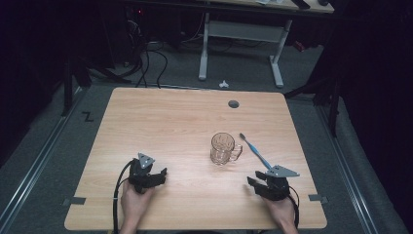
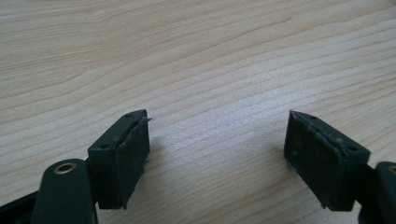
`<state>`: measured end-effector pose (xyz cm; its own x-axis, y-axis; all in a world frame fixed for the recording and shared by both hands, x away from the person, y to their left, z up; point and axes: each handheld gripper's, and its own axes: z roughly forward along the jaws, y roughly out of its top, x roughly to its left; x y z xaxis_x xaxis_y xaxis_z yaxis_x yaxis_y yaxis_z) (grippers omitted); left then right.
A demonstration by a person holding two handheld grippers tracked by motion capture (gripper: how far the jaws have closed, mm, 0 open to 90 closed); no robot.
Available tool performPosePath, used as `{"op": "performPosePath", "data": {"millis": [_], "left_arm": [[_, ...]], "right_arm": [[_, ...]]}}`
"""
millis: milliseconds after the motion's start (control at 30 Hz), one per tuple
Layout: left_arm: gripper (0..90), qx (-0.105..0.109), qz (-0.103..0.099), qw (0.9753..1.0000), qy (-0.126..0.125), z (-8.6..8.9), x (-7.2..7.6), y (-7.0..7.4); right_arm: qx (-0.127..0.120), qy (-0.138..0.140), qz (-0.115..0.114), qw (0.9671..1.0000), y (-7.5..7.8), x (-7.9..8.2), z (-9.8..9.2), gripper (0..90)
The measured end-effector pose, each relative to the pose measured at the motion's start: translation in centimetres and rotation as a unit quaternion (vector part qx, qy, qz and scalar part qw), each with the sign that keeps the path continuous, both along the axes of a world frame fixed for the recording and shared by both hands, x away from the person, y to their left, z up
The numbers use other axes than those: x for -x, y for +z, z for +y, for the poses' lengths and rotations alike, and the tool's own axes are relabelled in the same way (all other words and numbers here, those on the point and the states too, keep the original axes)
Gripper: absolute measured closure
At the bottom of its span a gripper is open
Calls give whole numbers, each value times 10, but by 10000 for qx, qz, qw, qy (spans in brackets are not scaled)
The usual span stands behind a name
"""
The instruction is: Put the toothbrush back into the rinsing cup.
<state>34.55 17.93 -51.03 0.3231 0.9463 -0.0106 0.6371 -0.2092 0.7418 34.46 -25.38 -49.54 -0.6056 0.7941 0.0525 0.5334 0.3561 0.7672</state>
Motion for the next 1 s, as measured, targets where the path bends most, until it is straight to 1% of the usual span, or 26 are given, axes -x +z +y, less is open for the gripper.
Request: {"op": "performPosePath", "data": {"millis": [300, 567, 700, 800, 900, 933, 1000], "left_arm": [[230, 1, -8, 10000, 5, 0, 0, 0], [230, 2, -9, 10000, 6, 0, 0, 0], [230, 2, -8, 10000, 5, 0, 0, 0], [230, 0, -8, 10000, 5, 0, 0, 0], [230, 1, -9, 10000, 5, 0, 0, 0], [230, 1, -9, 10000, 5, 0, 0, 0], [230, -1, -8, 10000, 4, 0, 0, 0]], "right_arm": [[-41, -106, -51, 9999, 1, 2, -14, 543], [-50, -246, -9, 9997, 3, 1, -25, 549], [-56, -303, -42, 9995, 4, 1, -29, 552], [-79, -355, -24, 9993, 5, 0, -32, 554], [-109, -391, -67, 9992, 6, 0, -33, 559], [-113, -409, -137, 9990, 7, 0, -34, 564], [-126, -436, -132, 9989, 8, 0, -35, 565]]}}
